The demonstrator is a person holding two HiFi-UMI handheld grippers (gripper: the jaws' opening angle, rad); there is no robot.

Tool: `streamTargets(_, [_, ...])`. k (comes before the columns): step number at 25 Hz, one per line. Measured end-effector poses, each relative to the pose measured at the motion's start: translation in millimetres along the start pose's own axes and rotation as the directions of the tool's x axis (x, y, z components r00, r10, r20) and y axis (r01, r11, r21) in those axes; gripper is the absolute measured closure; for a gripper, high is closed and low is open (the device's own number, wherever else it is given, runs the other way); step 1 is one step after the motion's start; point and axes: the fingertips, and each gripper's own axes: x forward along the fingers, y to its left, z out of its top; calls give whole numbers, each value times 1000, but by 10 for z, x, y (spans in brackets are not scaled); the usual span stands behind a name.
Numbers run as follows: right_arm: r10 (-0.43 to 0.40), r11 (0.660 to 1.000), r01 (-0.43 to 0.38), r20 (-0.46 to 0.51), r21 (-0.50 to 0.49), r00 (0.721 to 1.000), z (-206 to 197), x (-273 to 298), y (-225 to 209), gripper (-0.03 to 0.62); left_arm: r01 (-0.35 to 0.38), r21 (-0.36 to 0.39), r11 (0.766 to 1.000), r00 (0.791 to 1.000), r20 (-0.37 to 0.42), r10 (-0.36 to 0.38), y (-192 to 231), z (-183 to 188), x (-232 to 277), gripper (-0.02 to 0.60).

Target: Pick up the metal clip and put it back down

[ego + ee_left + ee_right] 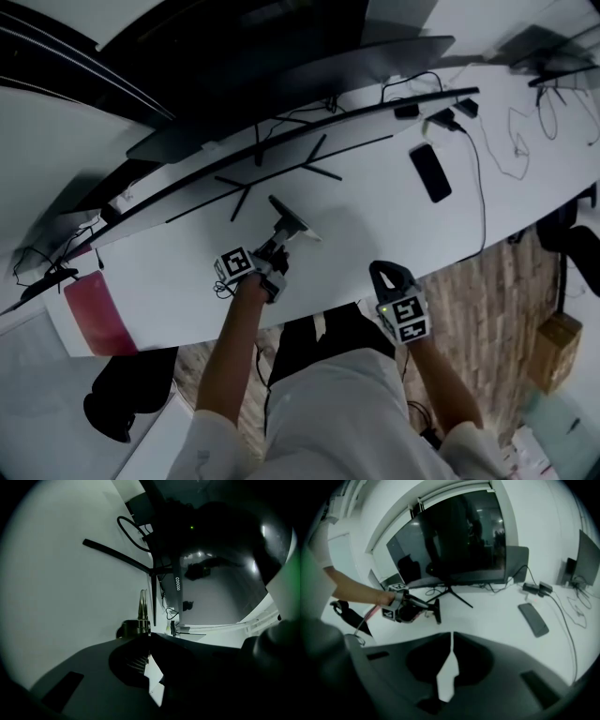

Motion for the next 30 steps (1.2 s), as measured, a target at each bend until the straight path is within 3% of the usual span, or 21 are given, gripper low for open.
streamTargets(17, [9,1000,-9,-24,-2,1000,-108,43,-53,559,-2,-8,1000,999,35,2,205,131,193,546])
streamTargets(23, [17,1000,-17,-19,-5,1000,-77,48,-37,559,-2,20,1000,999,55,1,130,161,186,393])
streamTargets(30, [34,999,-34,6,-31,999,43,17,4,559,-38,-28,999,992,120,41,182,229,-51,380])
